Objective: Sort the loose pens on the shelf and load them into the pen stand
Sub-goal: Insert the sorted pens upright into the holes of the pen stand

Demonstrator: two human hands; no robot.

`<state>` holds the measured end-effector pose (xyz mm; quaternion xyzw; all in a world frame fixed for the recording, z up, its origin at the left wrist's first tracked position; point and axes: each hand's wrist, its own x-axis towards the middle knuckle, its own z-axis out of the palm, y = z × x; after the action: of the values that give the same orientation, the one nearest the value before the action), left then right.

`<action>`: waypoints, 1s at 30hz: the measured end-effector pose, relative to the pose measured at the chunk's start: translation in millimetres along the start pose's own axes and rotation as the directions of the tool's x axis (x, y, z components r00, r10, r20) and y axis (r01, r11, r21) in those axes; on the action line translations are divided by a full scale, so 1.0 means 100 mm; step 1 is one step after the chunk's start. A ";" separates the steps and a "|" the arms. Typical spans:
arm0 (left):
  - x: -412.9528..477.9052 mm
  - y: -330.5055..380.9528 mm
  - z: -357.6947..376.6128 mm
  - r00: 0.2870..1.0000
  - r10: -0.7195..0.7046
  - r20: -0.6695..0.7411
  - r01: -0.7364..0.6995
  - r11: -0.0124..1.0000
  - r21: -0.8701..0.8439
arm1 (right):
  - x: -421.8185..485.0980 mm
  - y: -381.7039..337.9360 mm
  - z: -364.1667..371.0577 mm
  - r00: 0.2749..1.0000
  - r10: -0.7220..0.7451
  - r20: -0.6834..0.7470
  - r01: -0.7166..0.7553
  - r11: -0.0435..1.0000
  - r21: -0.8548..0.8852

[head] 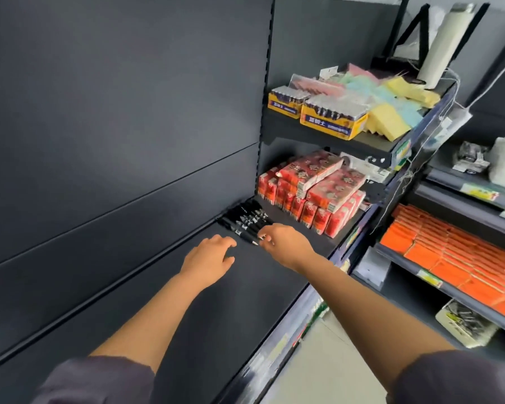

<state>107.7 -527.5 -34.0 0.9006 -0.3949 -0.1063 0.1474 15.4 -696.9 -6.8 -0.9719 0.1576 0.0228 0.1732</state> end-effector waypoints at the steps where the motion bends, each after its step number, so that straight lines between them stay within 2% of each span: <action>1: 0.12 0.01 0.06 0.999 -0.026 0.022 0.026 1.000 0.013 | 0.12 0.07 0.01 1.000 0.006 0.016 -0.006 1.000 0.003; 6: 0.65 0.09 0.38 0.976 -0.187 0.111 0.183 0.982 0.051 | 0.74 0.36 0.11 0.994 -0.010 0.107 0.011 1.000 -0.010; 13: 1.14 0.21 0.61 0.914 -0.393 0.102 0.394 0.919 0.006 | 1.45 0.53 0.21 0.975 -0.153 0.162 0.162 0.986 -0.046; 18: 1.27 0.25 0.63 0.871 -0.478 0.119 0.484 0.875 -0.031 | 1.66 0.50 0.35 0.958 -0.182 0.222 0.218 0.964 -0.149; 25: 1.25 0.18 0.55 0.819 -0.564 0.105 0.571 0.818 -0.064 | 1.73 0.50 0.46 0.962 -0.186 0.199 0.223 0.957 -0.185; 30: 1.12 0.10 0.52 0.789 -0.611 0.071 0.614 0.788 -0.042 | 1.73 0.42 0.53 0.963 -0.192 0.188 0.242 0.922 -0.301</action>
<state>159.5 -626.6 -87.5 0.9716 -0.0822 -0.1848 0.1225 166.6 -767.5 -87.0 -0.9938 0.0289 0.1041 0.0260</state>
